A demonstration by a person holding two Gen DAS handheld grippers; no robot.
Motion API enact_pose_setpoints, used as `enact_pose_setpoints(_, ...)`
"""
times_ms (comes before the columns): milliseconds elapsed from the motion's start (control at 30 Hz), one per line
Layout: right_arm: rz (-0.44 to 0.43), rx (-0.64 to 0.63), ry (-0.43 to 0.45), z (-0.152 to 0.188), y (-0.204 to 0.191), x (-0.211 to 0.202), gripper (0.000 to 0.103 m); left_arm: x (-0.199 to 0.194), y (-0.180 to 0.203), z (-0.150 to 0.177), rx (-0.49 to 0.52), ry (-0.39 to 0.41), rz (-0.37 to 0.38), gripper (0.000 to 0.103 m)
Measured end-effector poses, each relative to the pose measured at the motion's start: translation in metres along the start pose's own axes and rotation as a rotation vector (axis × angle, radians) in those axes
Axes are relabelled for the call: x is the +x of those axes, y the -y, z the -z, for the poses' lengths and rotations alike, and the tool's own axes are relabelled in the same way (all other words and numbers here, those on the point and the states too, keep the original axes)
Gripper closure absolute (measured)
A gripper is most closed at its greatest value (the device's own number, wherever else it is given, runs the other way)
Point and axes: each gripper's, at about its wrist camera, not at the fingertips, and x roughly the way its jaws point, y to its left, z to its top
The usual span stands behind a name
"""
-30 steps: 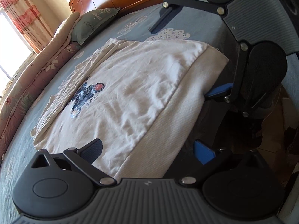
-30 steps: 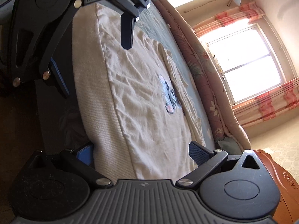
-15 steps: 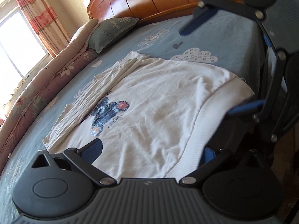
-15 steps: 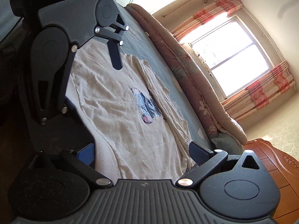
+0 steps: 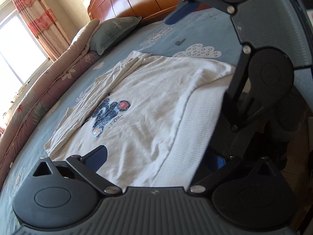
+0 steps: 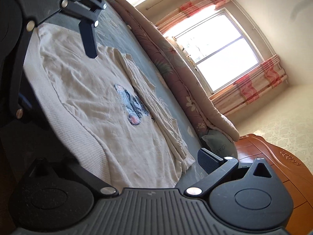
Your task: Fold clothes
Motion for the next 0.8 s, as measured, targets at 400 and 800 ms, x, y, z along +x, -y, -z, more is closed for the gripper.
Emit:
enact_pose_setpoints(400,0.022,0.063,0.017,-0.001,0.012,0.000,0.000,0.012,-0.005,0.008,0.079,-0.091,-0.272,0.001)
enact_pose_setpoints(800,-0.025,0.020,-0.056,0.009,-0.010,0.016,0.000,0.014,-0.008,0.027,0.184,-0.131,-0.379,0.001)
